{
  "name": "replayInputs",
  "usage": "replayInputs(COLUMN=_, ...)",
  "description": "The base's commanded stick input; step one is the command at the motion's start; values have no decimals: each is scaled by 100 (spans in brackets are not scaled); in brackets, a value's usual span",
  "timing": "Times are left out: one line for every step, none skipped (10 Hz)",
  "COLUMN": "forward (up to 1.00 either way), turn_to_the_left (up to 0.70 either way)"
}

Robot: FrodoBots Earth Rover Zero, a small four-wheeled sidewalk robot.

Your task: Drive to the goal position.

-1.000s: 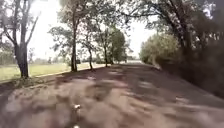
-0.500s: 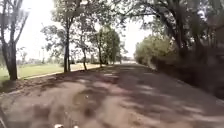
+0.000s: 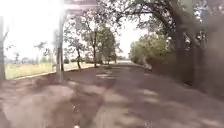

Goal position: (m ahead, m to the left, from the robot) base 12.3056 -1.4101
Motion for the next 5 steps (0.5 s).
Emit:
replayInputs(forward=100, turn_to_the_left=-9)
replayInputs(forward=100, turn_to_the_left=-9)
replayInputs(forward=100, turn_to_the_left=-8)
replayInputs(forward=100, turn_to_the_left=-8)
replayInputs(forward=100, turn_to_the_left=-7)
